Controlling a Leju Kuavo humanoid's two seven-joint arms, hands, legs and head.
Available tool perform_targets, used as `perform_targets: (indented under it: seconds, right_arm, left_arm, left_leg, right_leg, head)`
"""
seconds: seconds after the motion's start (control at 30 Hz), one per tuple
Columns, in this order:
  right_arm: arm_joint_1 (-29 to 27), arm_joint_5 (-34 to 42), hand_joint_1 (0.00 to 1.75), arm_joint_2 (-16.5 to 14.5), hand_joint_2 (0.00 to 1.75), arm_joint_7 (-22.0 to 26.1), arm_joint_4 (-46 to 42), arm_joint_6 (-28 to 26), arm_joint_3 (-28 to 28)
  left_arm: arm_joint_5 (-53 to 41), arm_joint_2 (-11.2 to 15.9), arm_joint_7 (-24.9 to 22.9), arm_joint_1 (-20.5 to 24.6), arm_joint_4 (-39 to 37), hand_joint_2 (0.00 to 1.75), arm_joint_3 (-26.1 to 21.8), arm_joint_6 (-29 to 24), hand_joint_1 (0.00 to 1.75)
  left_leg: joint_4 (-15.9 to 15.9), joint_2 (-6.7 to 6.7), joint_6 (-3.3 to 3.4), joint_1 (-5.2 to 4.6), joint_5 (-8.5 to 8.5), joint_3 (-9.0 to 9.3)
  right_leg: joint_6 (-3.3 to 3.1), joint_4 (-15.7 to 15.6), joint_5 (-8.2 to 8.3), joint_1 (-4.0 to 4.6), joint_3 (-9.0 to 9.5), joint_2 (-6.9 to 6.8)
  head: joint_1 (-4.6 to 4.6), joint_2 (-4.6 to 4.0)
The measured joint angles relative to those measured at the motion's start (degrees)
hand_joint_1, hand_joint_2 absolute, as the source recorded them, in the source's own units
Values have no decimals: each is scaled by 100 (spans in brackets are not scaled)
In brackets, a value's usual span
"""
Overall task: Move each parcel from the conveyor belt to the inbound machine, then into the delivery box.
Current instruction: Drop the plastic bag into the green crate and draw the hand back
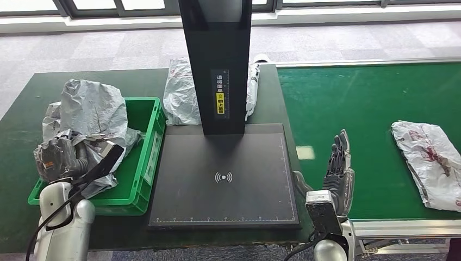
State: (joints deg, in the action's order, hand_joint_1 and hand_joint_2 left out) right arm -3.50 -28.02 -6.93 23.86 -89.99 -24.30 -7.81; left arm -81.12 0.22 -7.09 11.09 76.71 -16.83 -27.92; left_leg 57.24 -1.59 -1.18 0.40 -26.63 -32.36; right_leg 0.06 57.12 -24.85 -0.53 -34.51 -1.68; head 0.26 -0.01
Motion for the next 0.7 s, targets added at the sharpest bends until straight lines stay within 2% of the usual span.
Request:
perform_targets:
  seconds: [0.23, 0.37, 0.53, 0.7]
  right_arm:
    - [-22, 0, 0, 0, 175, 1, -10, 2, 11]
    - [-23, 0, 0, 0, 175, 3, -11, 3, 11]
    - [-30, 75, 0, 2, 175, 75, -13, 126, 40]
    - [-103, 109, 0, 2, 175, 69, -70, 246, 104]
  left_arm:
    - [-2, 73, -10, 2, -200, 175, 45, 5, 175]
    - [63, 93, 69, 8, -258, 175, 65, 150, 0]
    - [894, 213, 1030, 99, -584, 175, 447, 1526, 0]
    - [1657, 392, 1256, 273, -982, 175, 834, 1490, 0]
  left_leg:
    - [0, 0, 0, 0, -1, 0]
    - [0, -1, 0, 0, -2, 0]
    - [0, 0, 0, 0, -1, 0]
    - [1, -15, -1, 0, -1, 1]
  right_leg:
    - [0, -1, 0, 0, 0, 1]
    - [0, -2, -1, 0, -1, 1]
    - [-1, -3, 0, 0, 1, -3]
    - [-2, -2, 3, 0, -3, 15]
  head:
    - [-1, 1]
    - [0, -1]
    - [1, -1]
    - [-1, 0]
